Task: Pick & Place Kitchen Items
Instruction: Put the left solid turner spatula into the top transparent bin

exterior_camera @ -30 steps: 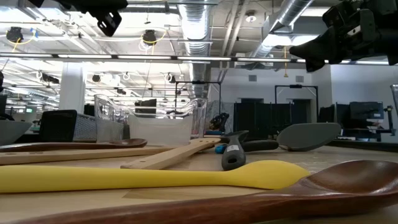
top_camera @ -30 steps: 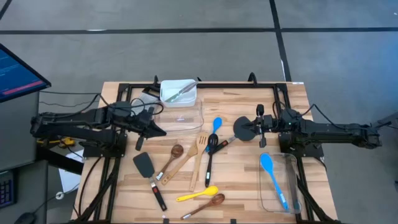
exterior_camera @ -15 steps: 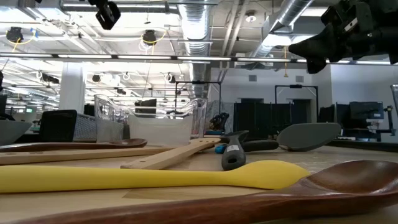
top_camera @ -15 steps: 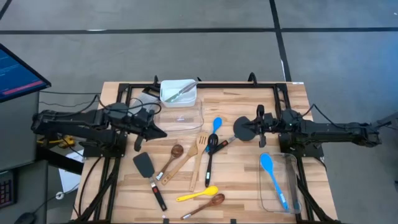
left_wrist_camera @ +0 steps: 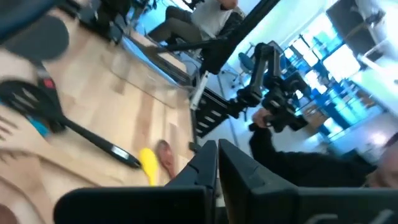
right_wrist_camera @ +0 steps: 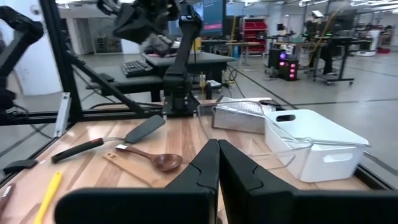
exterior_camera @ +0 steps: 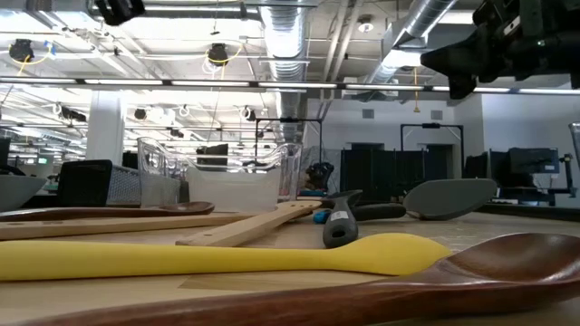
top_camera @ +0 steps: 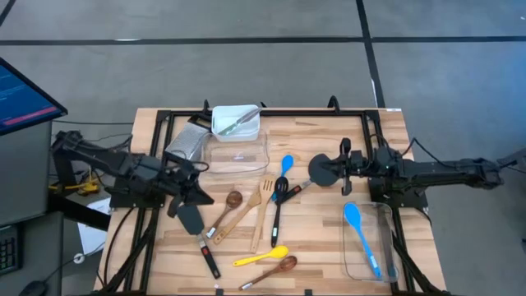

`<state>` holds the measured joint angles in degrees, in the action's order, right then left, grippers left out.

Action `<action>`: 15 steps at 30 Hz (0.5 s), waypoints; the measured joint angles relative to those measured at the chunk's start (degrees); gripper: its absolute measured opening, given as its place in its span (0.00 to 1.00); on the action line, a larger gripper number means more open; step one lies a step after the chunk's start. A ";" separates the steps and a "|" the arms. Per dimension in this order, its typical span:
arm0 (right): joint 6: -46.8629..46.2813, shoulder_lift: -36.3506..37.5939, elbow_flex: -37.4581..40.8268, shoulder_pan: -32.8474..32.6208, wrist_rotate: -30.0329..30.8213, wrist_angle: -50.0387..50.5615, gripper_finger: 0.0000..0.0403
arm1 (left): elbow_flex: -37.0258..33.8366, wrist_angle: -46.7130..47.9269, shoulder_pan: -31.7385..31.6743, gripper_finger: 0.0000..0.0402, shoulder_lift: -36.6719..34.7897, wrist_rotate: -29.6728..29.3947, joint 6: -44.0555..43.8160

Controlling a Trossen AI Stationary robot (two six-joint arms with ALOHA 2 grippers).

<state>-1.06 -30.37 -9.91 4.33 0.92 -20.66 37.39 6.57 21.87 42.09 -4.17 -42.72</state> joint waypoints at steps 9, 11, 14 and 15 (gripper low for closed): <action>0.10 0.00 0.00 -1.69 5.78 0.03 0.00 | 0.02 -0.02 8.17 0.00 4.15 -6.96 -15.51; 0.08 0.00 0.00 -1.72 5.87 0.02 0.00 | 0.02 0.02 8.80 0.00 5.90 -6.98 -19.72; -0.02 0.00 0.00 -1.74 5.87 0.09 0.00 | 0.02 0.00 9.75 0.00 8.87 -6.99 -26.89; -0.02 0.00 0.00 -1.74 5.87 0.20 0.00 | 0.02 0.00 10.12 0.00 9.94 -6.97 -28.83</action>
<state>-1.08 -30.37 -9.91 2.59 6.79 -20.46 37.41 6.57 32.00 52.03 -11.14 -71.55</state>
